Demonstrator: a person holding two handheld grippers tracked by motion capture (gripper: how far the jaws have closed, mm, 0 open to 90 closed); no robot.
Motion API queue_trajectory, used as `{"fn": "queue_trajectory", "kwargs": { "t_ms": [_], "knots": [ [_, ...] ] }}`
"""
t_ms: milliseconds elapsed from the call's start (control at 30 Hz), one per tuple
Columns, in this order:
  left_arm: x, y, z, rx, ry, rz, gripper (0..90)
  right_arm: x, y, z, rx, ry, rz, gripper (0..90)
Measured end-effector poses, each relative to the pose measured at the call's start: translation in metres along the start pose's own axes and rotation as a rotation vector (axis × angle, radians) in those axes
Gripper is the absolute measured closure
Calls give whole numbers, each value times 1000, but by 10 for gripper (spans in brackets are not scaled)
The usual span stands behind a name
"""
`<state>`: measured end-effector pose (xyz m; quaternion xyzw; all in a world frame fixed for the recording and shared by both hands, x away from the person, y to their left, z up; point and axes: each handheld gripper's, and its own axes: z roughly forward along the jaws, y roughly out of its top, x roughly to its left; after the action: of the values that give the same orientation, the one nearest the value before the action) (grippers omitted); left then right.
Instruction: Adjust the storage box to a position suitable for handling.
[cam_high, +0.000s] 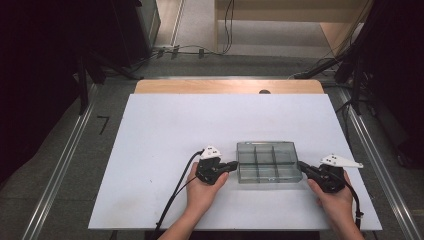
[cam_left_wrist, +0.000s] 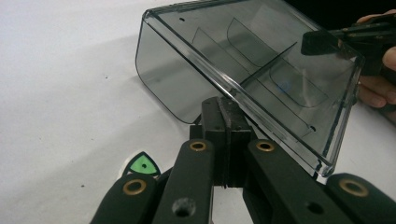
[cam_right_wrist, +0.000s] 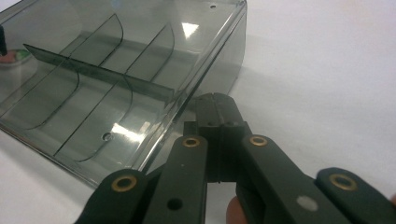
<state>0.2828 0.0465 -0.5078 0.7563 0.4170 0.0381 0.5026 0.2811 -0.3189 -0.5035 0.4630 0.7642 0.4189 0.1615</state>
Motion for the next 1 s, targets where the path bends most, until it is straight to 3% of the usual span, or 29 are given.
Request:
{"fn": "queue_trajectory", "kwargs": {
  "t_ms": [1000],
  "knots": [
    [-16,-14,-7,15,-17,14,894,9,-16,-18,-1,0,3,887]
  ]
}}
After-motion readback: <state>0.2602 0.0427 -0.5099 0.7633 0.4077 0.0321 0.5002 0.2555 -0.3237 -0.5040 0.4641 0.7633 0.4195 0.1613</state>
